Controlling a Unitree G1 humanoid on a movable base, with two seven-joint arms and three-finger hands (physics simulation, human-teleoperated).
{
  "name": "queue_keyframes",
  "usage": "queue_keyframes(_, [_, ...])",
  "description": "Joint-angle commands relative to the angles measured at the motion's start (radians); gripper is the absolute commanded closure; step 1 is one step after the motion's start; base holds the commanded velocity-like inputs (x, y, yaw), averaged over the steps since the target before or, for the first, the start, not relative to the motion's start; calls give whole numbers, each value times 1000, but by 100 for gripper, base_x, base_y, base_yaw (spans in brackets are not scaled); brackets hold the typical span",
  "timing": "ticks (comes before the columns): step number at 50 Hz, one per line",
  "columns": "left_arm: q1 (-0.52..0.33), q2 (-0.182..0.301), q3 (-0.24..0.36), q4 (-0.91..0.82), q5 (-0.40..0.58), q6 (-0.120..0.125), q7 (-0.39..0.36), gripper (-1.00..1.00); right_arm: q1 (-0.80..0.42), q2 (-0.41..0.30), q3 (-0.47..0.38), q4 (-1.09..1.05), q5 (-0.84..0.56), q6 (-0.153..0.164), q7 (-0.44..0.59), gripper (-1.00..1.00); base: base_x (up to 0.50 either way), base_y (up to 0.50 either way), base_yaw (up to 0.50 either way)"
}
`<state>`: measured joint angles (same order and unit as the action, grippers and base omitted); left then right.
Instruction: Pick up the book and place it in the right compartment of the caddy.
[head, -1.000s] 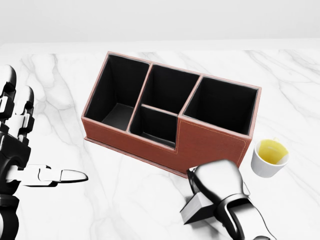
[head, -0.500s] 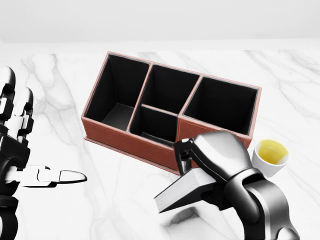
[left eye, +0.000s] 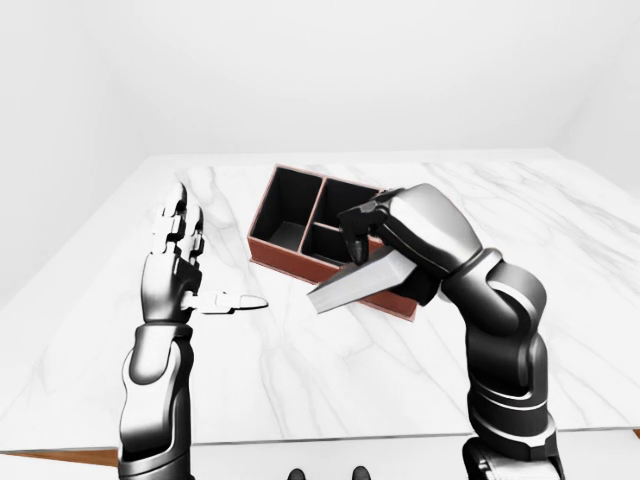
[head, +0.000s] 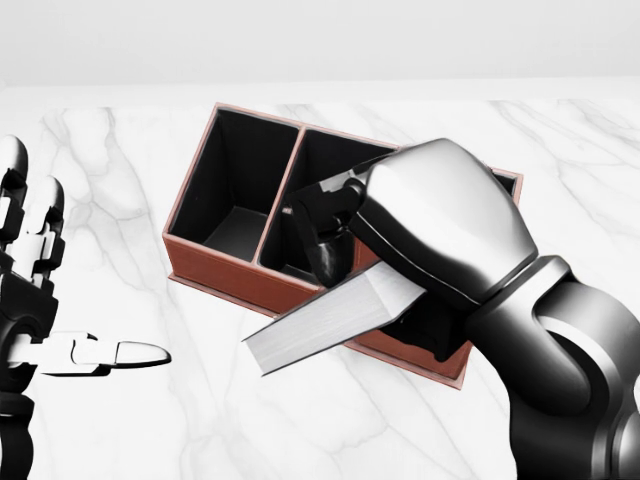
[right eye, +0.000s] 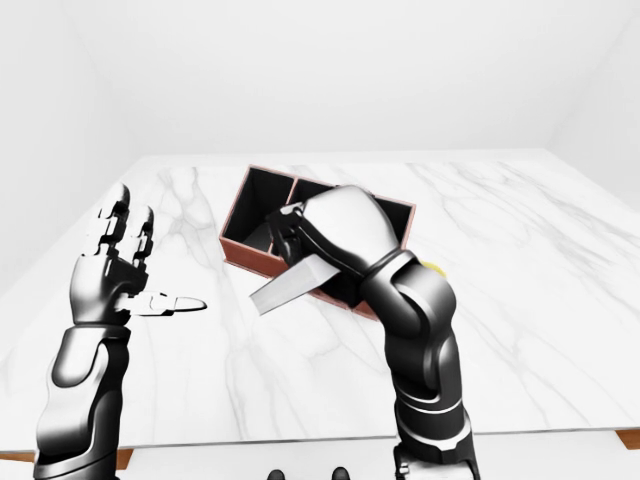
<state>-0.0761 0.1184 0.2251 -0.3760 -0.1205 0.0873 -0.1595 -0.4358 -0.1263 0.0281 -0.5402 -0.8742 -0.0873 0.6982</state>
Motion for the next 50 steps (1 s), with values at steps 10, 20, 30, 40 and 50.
queue_keyframes(10, [3, 0, 3, 6, -4, 0, -2, -100, -278, -37, -44, 26, 99, 0, 0, 100, 0, 0, 0])
queue_keyframes(20, [7, -1, 5, 10, -6, 0, -3, -100, -413, -97, -73, 98, 139, 0, 0, 100, 0, 0, 0])
queue_keyframes(30, [6, 0, 4, 12, -7, 0, -8, -100, -534, -152, -92, 210, 161, 0, 0, 100, 0, 0, 0])
queue_keyframes(40, [6, 0, 4, 14, -6, 0, -8, -100, -703, -234, -104, 538, 98, 0, -109, 100, 0, 0, 0])
queue_keyframes(50, [6, 0, 4, 14, -6, 0, -5, -100, -780, -249, -91, 715, 43, 0, -166, 100, 0, 0, 0])
